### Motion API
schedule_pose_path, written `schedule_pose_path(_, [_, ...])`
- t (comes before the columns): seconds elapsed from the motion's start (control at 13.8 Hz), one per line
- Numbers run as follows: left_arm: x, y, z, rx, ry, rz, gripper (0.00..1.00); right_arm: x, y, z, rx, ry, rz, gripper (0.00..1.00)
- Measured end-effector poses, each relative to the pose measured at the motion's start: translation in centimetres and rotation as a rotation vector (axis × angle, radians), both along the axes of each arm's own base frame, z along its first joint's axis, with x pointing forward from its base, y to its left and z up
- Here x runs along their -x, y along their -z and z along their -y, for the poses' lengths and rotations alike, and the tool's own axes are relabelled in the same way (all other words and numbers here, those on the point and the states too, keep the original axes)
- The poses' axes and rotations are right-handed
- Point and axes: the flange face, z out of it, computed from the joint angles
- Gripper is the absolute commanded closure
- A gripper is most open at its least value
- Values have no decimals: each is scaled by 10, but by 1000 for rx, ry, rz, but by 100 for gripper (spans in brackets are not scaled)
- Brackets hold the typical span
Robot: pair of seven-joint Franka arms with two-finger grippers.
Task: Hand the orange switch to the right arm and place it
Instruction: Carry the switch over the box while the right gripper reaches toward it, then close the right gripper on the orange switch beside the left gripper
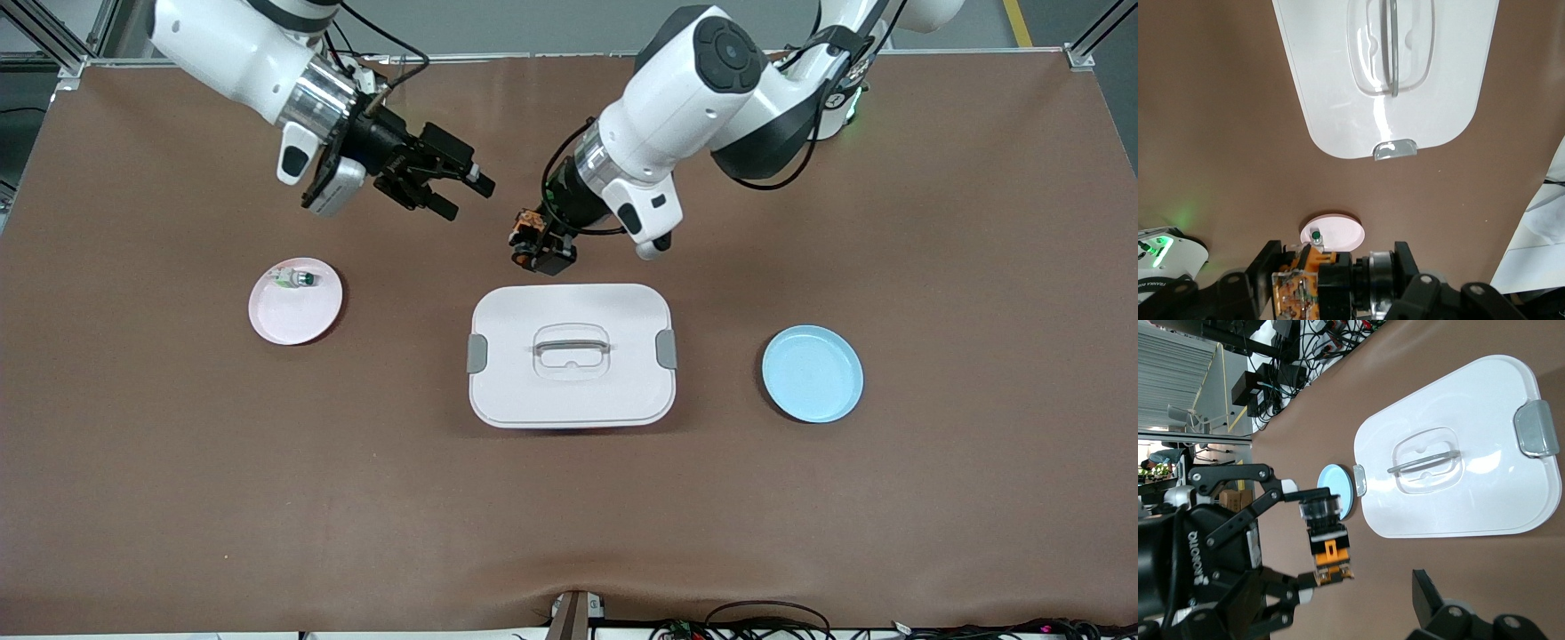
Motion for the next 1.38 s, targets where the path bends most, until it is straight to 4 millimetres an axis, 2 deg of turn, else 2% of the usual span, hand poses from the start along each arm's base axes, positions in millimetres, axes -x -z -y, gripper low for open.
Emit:
schedule_pose_path(0.29, [10,0,11,6,14,5,68,-9,15,-11,10,22,6,0])
schedule_pose_path(0.58, [10,-3,12,10,12,7,68,-7,32,-32,26,36,28,0])
schedule_pose_path(0.8, [10,-4,12,13,12,9,67,-7,37,-41,29,30,28,0])
schedule_pose_path(0.87, [10,-4,12,13,12,9,67,-7,36,-41,28,30,29,10])
schedule_pose_path(1.09, [10,-4,12,13,12,10,67,-9,32,-41,21,32,36,19])
schedule_pose_path(1.16, [10,-4,12,13,12,10,67,-9,29,-42,18,32,39,25])
schedule_pose_path(1.23, [10,-4,12,13,12,10,67,-10,27,-42,15,33,43,32])
schedule_pose_path(1.38, [10,-4,12,13,12,10,67,-11,23,-42,11,33,48,53])
